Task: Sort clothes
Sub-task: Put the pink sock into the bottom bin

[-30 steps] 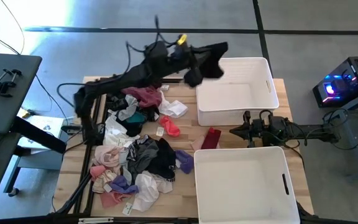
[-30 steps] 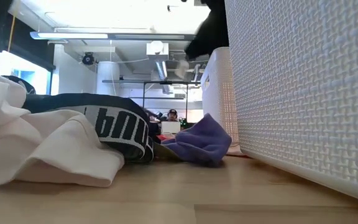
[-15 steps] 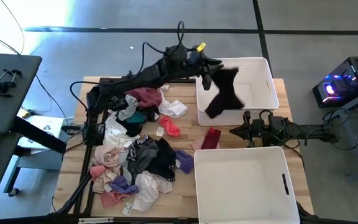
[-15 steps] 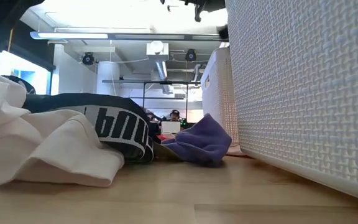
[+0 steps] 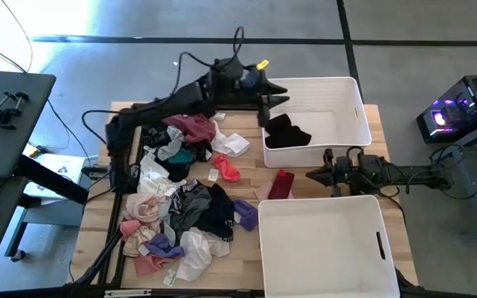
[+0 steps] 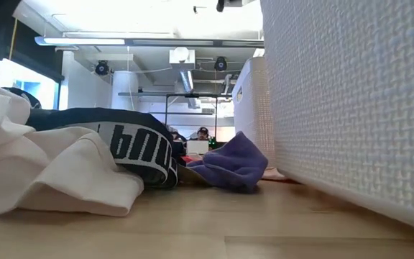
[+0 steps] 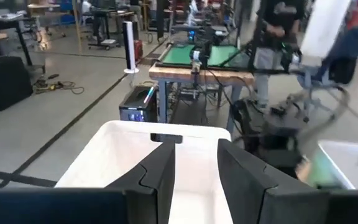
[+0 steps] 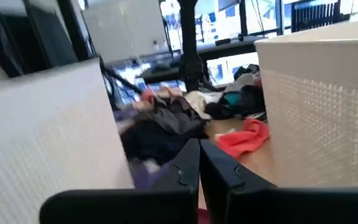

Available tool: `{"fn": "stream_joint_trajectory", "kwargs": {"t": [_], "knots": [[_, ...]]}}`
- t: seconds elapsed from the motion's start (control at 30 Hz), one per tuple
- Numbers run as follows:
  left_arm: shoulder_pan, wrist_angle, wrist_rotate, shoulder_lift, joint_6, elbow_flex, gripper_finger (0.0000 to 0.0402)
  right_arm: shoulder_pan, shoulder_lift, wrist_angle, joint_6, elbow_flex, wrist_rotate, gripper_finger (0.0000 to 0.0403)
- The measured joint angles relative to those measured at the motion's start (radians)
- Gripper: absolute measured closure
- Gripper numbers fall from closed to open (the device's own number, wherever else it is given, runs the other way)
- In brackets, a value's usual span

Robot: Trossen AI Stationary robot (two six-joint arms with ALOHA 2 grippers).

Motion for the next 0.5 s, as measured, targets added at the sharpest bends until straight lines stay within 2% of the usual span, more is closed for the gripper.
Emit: {"fn": "stream_joint_trajectory", "kwargs": {"t": [0.23,0.37,0.5], "knots": [[-0.048,-0.282,-0.04,-0.118,0.101,0.0,0.0291,0.0,0.0,0.084,0.312,0.0,0.009,0.0402],[-0.064,-0.405,-0.115,-0.156,0.093,0.0,0.0291,0.0,0.0,0.106,0.425,0.0,0.034,0.0402],[-0.064,-0.501,-0.12,-0.173,0.047,0.0,0.0291,0.0,0.001,0.165,0.486,0.0,0.061,0.0402]]}}
